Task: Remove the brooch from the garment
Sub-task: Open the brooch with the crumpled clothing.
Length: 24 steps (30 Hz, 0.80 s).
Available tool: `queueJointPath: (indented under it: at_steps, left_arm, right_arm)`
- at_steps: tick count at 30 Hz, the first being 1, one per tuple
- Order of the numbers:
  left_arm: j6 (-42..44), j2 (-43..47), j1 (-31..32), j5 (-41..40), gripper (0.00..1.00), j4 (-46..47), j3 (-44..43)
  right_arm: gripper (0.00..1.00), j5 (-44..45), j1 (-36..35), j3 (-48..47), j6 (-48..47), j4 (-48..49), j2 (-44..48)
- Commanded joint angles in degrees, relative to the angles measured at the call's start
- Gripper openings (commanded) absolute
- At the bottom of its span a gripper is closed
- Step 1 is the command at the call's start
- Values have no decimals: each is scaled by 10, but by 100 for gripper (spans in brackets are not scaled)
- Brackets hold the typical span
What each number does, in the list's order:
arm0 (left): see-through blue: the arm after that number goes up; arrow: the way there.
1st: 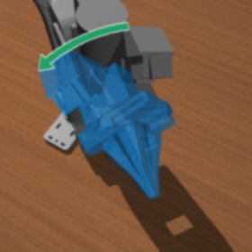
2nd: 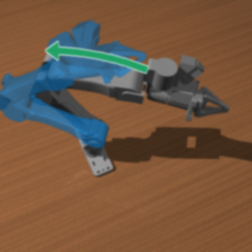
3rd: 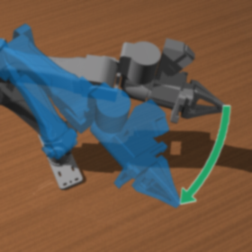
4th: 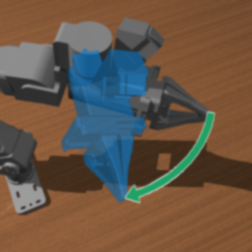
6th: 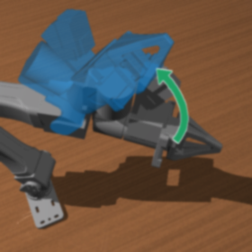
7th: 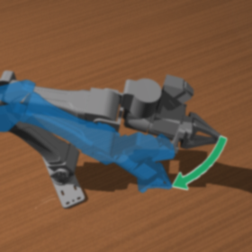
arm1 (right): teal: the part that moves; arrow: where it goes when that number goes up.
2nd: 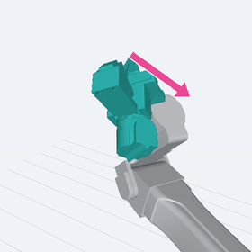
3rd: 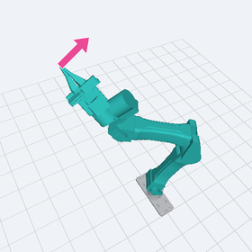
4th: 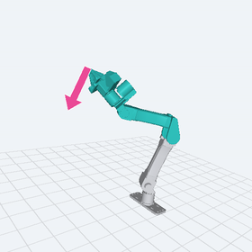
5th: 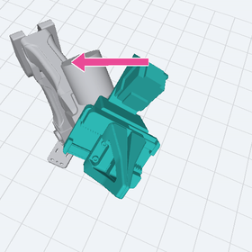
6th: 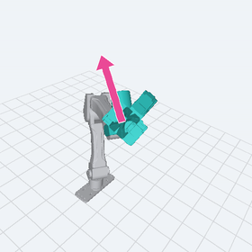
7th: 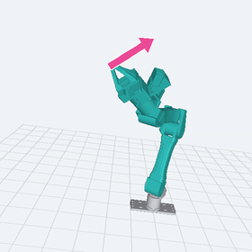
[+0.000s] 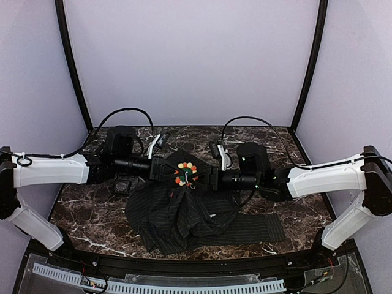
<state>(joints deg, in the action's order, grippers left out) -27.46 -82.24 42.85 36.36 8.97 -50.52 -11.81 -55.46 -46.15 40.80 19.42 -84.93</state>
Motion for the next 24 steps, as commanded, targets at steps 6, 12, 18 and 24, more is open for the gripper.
queueJointPath:
  at_steps: [6, 12, 18, 24]
  left_arm:
    - [-1, 3, -4, -4, 1, 1, 6]
    - [-1, 5, -4, -4, 1, 0, 6]
    - [0, 6, -4, -3, 1, 1, 6]
    - [-1, 5, -4, -1, 1, 2, 6]
  right_arm:
    - [59, -1, 1, 10, -1, 38, 15]
    - [58, -4, 2, 13, 4, 48, 13]
    - [56, -6, 2, 16, 4, 50, 13]
    - [56, -12, 3, 8, 4, 46, 0]
